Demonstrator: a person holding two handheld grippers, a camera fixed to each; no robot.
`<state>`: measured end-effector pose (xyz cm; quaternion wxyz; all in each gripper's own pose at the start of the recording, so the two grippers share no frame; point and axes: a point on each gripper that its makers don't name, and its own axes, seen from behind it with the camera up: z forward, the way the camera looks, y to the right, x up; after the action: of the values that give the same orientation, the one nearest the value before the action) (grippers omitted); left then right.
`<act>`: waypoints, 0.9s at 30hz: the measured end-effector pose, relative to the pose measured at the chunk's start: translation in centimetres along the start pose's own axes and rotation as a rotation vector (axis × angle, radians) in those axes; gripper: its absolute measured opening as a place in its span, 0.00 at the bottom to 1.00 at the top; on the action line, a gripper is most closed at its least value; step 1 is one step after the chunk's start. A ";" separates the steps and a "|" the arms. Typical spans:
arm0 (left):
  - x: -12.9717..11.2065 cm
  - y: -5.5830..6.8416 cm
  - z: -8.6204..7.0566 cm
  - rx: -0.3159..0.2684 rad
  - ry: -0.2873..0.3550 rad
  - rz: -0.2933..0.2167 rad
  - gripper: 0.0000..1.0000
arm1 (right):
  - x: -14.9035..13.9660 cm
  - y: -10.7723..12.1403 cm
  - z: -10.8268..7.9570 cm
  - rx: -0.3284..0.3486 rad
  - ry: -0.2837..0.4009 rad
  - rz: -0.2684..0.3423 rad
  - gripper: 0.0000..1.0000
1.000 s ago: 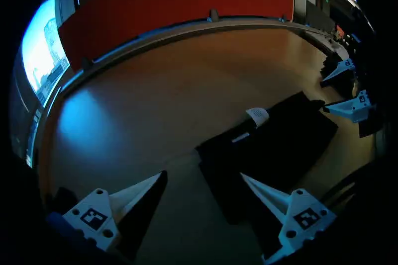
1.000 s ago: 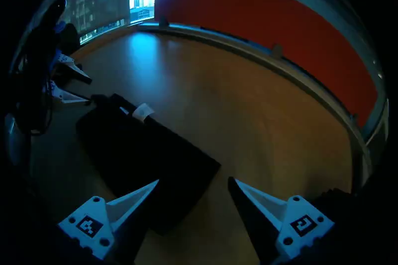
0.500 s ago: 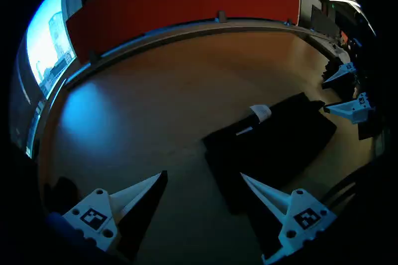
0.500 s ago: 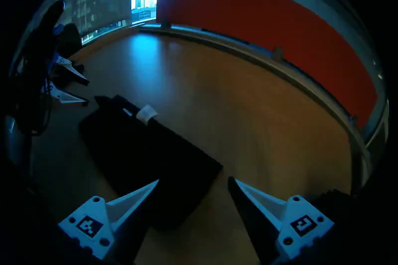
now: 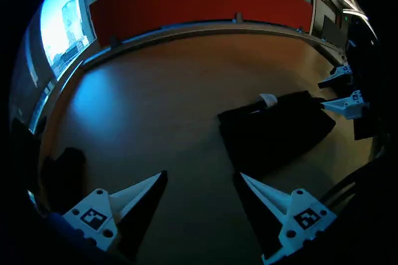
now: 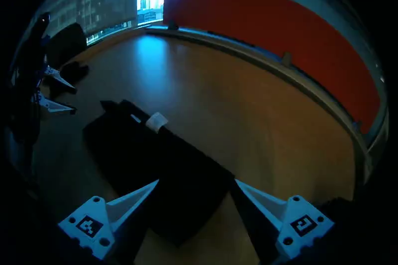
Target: Fold towel
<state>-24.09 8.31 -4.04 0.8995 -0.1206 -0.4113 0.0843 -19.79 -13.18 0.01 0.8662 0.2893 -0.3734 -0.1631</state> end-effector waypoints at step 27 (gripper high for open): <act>-8.3 -3.9 -7.4 0.118 -0.025 -0.201 0.97 | 3.8 -7.0 4.0 0.106 0.002 -0.100 0.97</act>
<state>-23.60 1.37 -13.56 0.9038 -0.0248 -0.4268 0.0191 -20.68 -22.05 0.04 0.8408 0.3533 -0.3657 -0.1856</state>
